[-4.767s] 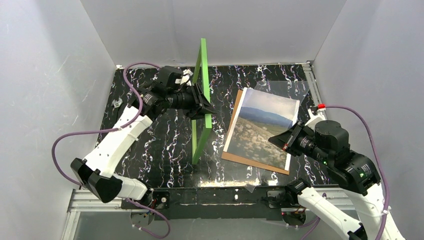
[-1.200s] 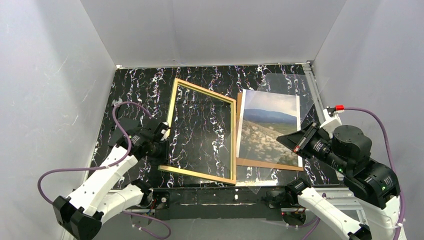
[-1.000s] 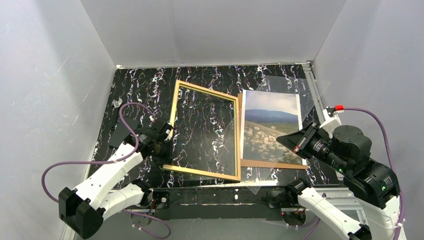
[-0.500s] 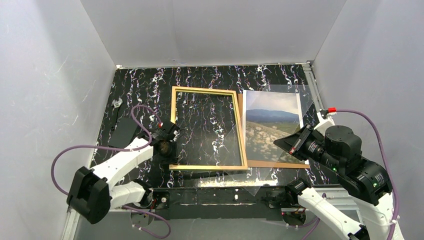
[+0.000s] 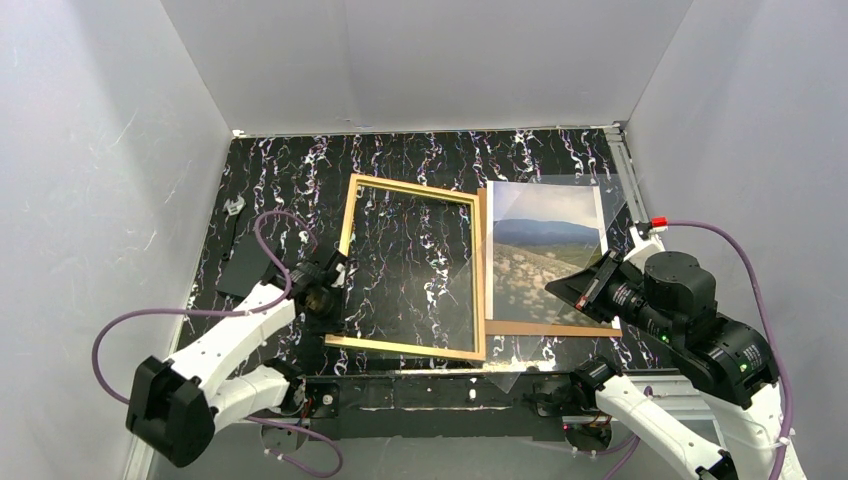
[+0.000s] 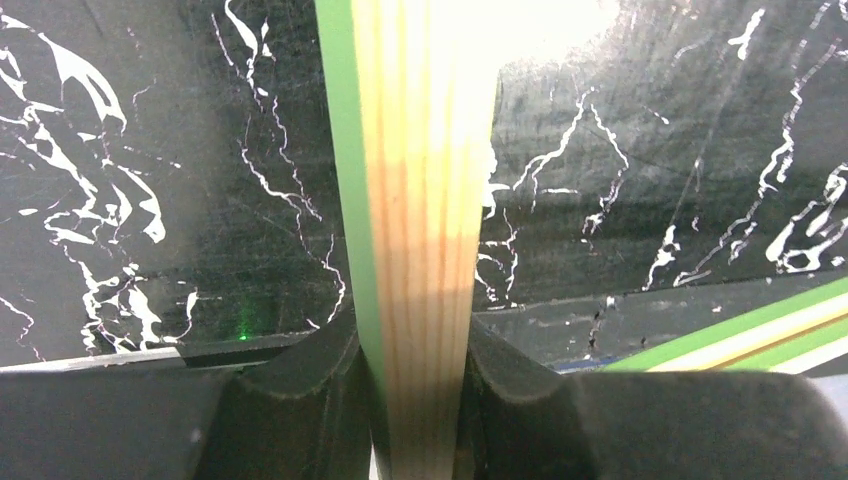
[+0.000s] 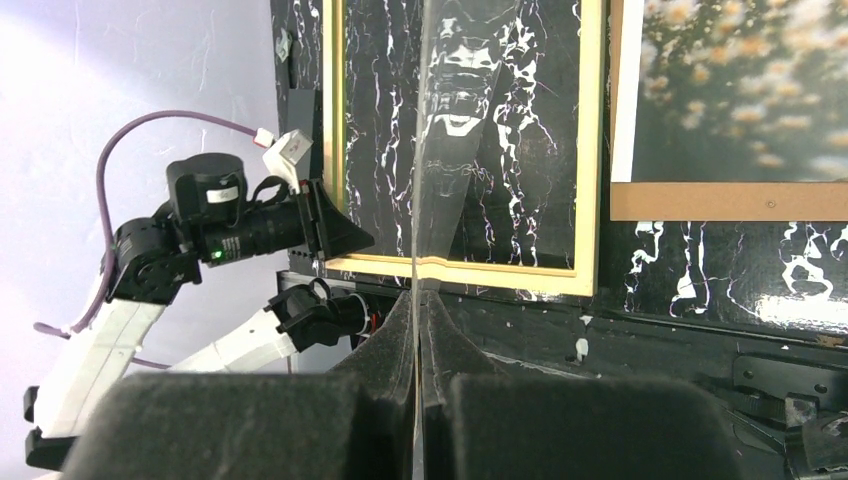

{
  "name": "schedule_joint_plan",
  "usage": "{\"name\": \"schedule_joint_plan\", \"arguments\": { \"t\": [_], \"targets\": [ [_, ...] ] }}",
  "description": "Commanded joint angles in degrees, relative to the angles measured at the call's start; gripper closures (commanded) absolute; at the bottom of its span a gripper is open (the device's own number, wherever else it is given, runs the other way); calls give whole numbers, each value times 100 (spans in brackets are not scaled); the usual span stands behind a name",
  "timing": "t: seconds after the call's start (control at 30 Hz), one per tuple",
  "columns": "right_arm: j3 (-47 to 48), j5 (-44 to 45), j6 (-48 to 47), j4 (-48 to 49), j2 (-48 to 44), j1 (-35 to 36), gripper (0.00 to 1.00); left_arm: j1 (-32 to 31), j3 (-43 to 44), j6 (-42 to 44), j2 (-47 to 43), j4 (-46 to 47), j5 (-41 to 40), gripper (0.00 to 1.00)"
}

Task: Put the photo into the frame

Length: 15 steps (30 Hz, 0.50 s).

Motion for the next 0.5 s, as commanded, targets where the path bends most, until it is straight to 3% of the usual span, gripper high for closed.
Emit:
{"name": "schedule_joint_plan", "arguments": {
  "t": [0.0, 0.23, 0.47],
  "targets": [
    [-22, -22, 45, 350, -29, 5, 99, 128, -9, 265, -489, -922, 263, 100],
    [-94, -19, 66, 366, -71, 0, 99, 258, -566, -208, -644, -790, 103, 100],
    [-130, -1, 65, 334, -85, 1, 99, 259, -830, -309, 122, -6, 633, 100]
  ]
}}
